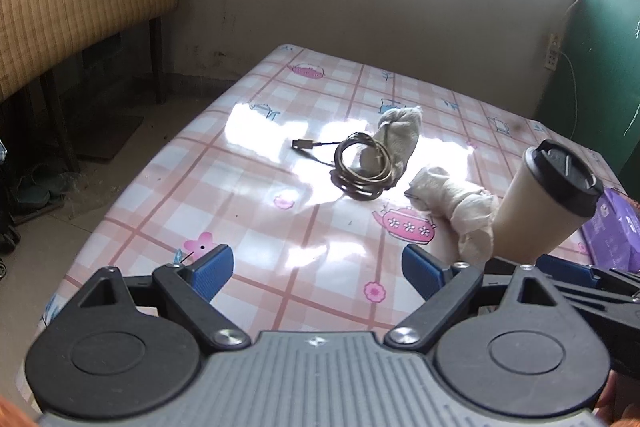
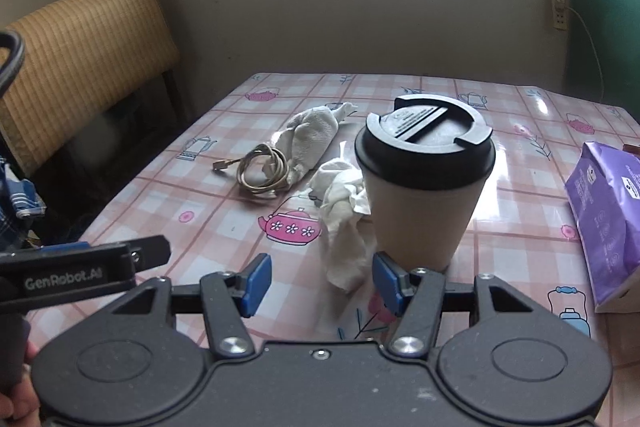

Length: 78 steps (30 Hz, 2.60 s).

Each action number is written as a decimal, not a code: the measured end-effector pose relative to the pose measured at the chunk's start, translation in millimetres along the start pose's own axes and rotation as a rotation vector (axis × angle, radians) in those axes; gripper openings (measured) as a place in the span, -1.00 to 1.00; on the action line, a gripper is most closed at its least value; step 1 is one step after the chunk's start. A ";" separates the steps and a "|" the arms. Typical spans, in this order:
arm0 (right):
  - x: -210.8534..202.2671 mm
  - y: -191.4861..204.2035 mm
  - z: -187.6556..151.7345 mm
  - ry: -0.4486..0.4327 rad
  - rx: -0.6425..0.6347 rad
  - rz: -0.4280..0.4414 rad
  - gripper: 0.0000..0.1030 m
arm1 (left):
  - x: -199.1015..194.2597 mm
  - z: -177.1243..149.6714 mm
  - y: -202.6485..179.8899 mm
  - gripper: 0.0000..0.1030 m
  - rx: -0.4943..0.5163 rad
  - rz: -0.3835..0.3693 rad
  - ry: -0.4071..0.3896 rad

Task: Organize soft objects
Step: 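Lower the right gripper onto the crumpled white cloth beside the cup and grasp it, then grasp the coiled charging cable with the left gripper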

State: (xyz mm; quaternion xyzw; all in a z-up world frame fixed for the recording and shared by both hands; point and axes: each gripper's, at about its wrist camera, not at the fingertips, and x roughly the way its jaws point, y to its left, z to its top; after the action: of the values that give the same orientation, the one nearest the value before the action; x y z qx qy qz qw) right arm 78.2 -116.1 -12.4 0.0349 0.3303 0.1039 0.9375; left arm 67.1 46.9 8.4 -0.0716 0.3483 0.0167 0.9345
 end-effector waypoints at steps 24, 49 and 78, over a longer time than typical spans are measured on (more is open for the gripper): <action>40.2 -11.9 15.9 -0.041 -0.015 0.054 -0.80 | 12.8 -12.6 43.2 0.83 -0.044 0.011 0.008; 56.5 34.2 12.7 -0.072 -0.139 -0.151 0.49 | 17.9 -17.3 43.6 0.83 -0.048 -0.029 0.010; -26.2 -50.8 -55.7 0.081 -0.099 0.175 -0.76 | 140.7 63.1 -51.1 0.84 0.216 0.011 0.016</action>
State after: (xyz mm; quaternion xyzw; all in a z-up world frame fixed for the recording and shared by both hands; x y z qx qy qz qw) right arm 32.1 -171.6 -46.6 0.0131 0.3580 0.2027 0.9114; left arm 218.6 2.9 -30.2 0.0315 0.3559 -0.0163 0.9339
